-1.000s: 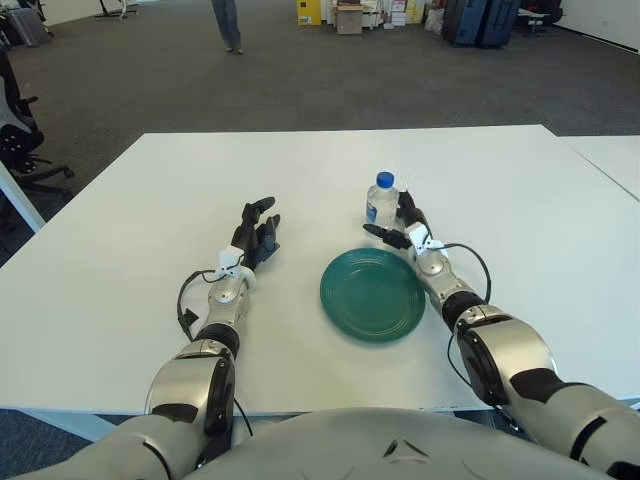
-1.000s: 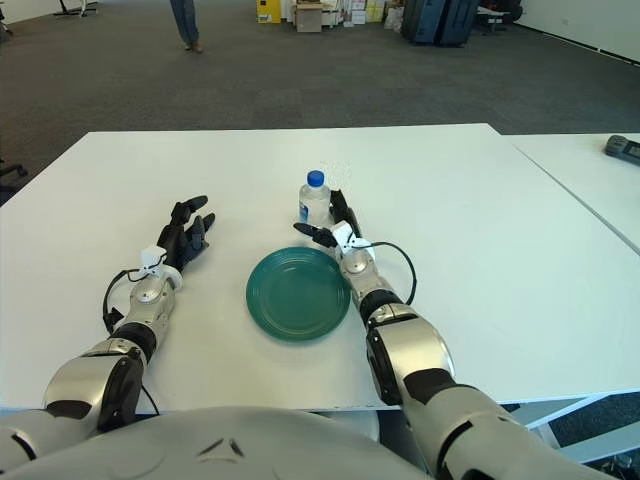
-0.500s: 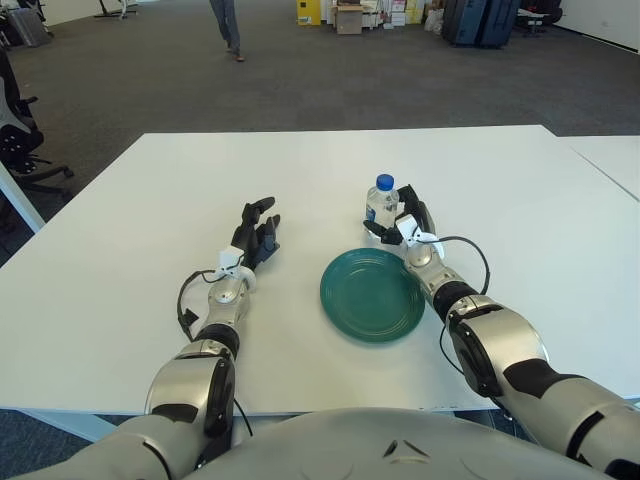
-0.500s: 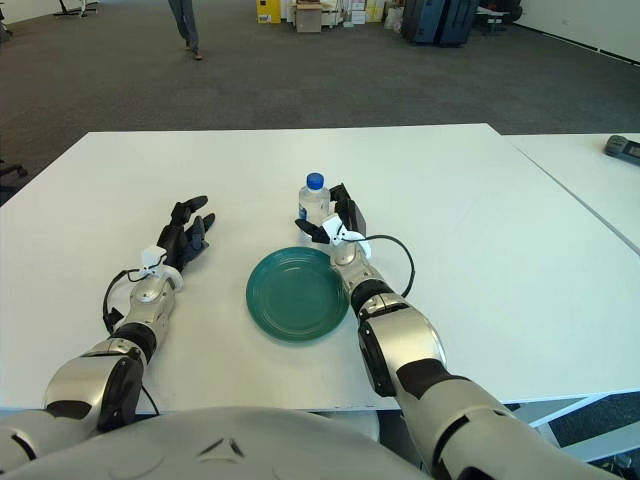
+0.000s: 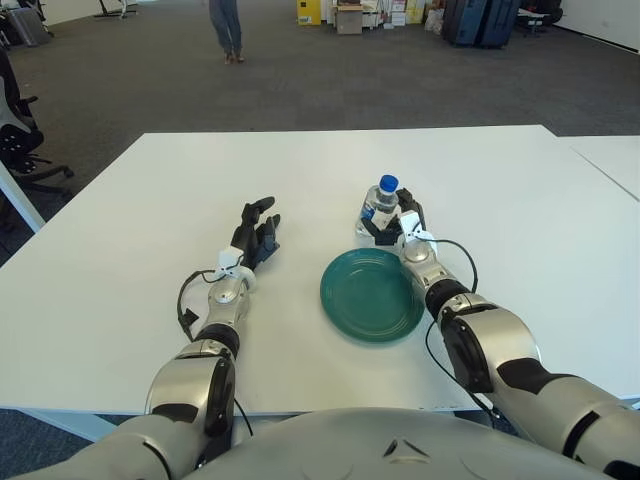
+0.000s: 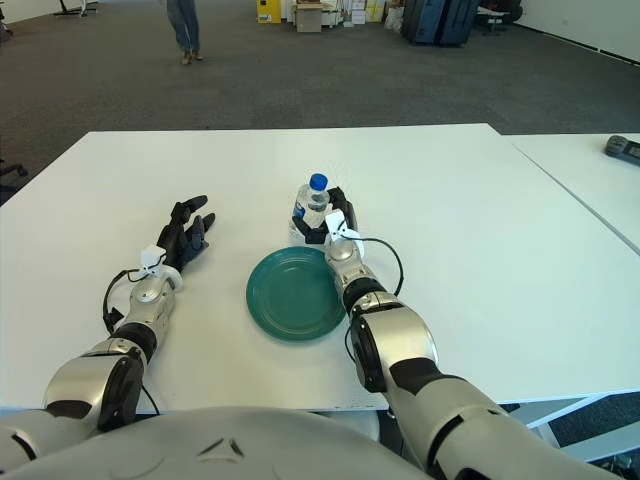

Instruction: Put the bottle into the plate.

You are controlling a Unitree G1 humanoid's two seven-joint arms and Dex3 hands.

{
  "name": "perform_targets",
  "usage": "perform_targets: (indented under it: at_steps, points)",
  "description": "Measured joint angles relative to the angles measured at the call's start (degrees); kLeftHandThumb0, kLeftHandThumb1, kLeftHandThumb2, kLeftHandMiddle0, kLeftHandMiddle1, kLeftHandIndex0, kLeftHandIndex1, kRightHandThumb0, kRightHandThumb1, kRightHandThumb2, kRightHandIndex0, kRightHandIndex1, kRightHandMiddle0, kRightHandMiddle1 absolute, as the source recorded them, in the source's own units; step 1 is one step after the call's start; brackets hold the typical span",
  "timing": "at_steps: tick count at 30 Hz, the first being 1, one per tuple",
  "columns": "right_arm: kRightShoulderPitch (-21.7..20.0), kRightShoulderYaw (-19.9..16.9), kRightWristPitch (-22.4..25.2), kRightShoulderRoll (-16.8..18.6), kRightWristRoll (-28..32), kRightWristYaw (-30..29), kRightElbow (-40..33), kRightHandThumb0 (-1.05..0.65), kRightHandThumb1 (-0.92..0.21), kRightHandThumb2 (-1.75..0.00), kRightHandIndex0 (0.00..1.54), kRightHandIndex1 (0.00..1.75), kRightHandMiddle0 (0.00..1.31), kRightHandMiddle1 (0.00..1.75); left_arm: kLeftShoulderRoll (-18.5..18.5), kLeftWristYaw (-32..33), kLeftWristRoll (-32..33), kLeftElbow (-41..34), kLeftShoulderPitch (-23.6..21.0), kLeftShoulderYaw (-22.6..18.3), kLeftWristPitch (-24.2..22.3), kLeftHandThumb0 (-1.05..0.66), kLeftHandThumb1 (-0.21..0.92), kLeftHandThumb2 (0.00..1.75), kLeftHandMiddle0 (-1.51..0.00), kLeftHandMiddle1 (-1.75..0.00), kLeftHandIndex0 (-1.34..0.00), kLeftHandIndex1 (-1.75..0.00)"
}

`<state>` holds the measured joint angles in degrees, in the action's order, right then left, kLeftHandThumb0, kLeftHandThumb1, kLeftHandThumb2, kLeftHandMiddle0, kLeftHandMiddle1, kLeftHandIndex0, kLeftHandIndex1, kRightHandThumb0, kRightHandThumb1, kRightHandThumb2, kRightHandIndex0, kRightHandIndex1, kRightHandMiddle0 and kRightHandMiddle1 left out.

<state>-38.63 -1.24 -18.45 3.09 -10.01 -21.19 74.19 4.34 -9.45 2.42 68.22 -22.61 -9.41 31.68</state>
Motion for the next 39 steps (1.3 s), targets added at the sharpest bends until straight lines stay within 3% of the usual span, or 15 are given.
perform_targets:
  at_steps: [15,23,39]
  points:
    - [-0.15,-1.81,0.40,-0.29,0.32,0.20,0.01,-0.06,-0.25,-1.32,1.23,1.75,1.05,1.75,-0.05,-1.07,0.69,0.44,-0.01,-0.57,0.15,-0.76,0.92,0.84,-0.54,-0.21,-0.02,-1.06]
    - [-0.29,-2.32,0.90,-0.30,0.31,-0.86,0.01,-0.08,-0.24,-1.33,1.23,1.75,1.04,1.75,-0.14,-1.08,0.68,0.63,-0.15,-0.56,0.15,-0.76,0.92,0.84,-0.43,-0.51,-0.04,-1.08]
    - [-0.25,-2.72,-0.70,-1.31,0.47,-0.51,-0.55,-0.07,-0.24,-1.35,1.28,1.75,1.05,1.75,-0.04,-1.51,0.68,0.66,-0.16,-0.57,0.16,-0.76,0.92,0.84,-0.41,-0.64,-0.07,-1.10]
